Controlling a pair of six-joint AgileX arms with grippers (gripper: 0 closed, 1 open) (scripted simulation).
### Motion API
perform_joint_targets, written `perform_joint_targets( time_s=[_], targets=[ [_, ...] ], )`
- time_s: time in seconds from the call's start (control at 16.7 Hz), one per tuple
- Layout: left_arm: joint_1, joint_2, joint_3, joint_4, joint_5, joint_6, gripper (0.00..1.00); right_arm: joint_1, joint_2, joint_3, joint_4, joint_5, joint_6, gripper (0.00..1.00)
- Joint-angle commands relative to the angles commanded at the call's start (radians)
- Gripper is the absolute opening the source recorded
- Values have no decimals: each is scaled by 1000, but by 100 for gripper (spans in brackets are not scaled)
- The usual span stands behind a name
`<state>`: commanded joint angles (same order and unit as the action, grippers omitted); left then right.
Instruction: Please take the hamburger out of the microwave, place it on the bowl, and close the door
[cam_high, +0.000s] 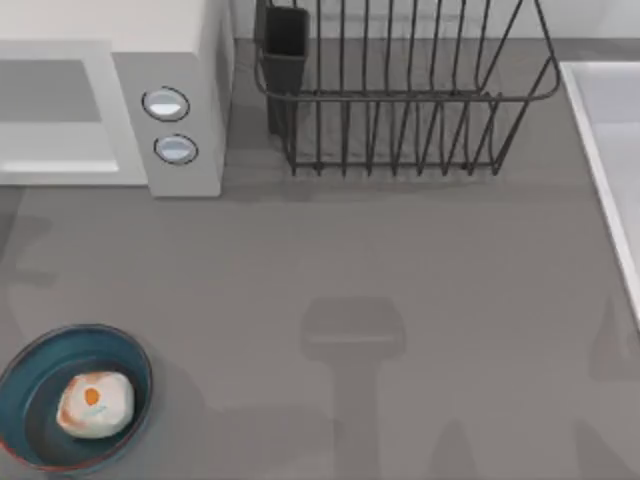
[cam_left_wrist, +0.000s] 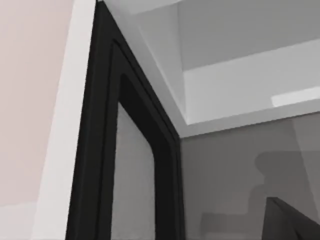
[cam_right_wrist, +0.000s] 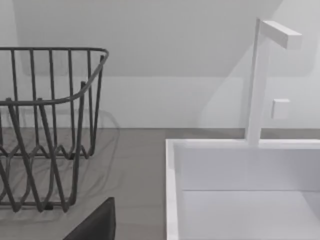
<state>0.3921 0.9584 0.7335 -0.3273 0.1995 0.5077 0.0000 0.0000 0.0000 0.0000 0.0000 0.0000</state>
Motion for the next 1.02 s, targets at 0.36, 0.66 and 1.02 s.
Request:
perform_joint_targets(
  time_s=[0.36,0.66,1.02],
  targets=[
    [402,495,412,-269,292,265,0,0,0,0,0,0,0,100],
    [621,762,629,-414,447,397,0,0,0,0,0,0,0,100],
    [660,806,665,-439,474,419,0,0,0,0,0,0,0,100]
  ],
)
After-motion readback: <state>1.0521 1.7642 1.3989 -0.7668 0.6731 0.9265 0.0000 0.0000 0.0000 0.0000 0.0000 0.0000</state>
